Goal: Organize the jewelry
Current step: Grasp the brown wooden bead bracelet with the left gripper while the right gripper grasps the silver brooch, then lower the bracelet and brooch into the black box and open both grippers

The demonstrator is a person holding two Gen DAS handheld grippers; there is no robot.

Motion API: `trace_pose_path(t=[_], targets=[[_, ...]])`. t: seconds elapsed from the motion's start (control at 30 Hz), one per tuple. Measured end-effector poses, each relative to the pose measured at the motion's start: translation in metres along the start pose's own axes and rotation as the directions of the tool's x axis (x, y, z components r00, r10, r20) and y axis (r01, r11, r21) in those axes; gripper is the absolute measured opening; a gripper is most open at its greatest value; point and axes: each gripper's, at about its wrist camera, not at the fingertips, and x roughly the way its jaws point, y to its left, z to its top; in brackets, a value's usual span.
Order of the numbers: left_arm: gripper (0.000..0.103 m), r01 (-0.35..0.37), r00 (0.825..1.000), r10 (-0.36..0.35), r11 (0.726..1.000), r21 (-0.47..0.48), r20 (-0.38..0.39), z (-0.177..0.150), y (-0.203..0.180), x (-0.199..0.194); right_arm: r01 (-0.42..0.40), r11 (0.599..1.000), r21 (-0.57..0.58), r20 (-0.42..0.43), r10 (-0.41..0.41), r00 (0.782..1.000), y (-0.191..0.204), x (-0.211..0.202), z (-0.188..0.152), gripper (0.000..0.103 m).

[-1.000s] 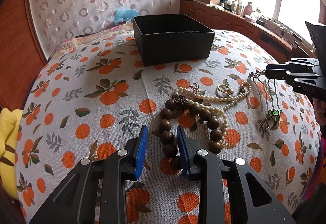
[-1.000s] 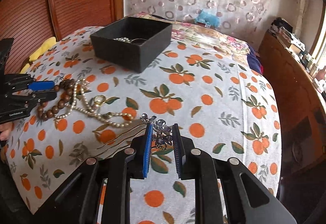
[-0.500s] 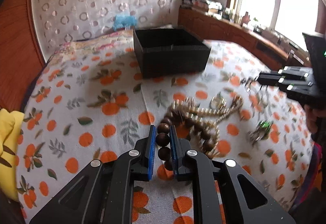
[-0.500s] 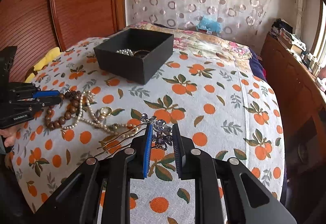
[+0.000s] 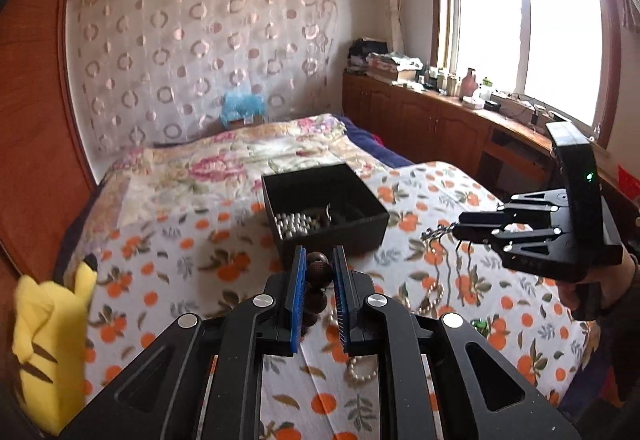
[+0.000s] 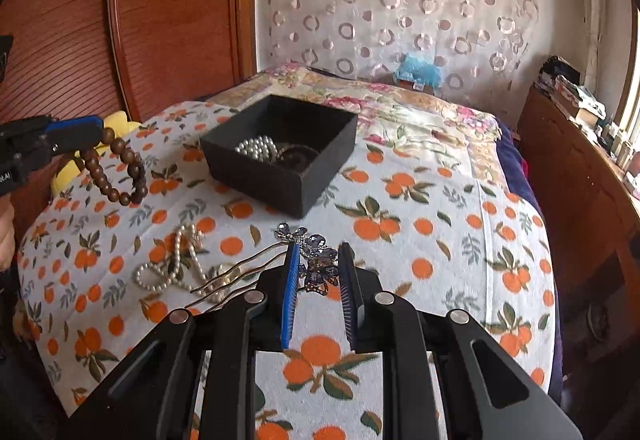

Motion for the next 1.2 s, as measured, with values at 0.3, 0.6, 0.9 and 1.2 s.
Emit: trace_pose_path(t=[0.3, 0.6, 0.9, 1.2], targets=[[0.012, -0.015, 1.000, 0.014, 1.000, 0.021, 0.022, 0.023, 0.004, 0.012, -0.013, 1.000, 0.009, 0.034, 0.013, 0.999, -0.004, 0.012, 0.030, 0.021], [0.012, -0.042, 0.999, 0.042, 0.999, 0.009, 0.029, 0.044, 0.013, 0.029, -0.020, 1.000, 0.024, 0.067, 0.018, 0.998, -0.010, 0.040, 0.072, 0.021], [0.012, -0.076, 0.997, 0.075, 0.997, 0.012, 0.025, 0.064, 0.023, 0.044, -0.004, 1.000, -0.031, 0.059, 0.006, 0.998, -0.005, 0.090, 0.104, 0.021], [0.012, -0.093, 0.996, 0.093, 0.996, 0.011, 0.015, 0.079, 0.029, 0.058, -0.004, 0.997, -0.080, 0.032, 0.006, 0.999, 0.001, 0.113, 0.104, 0.023]])
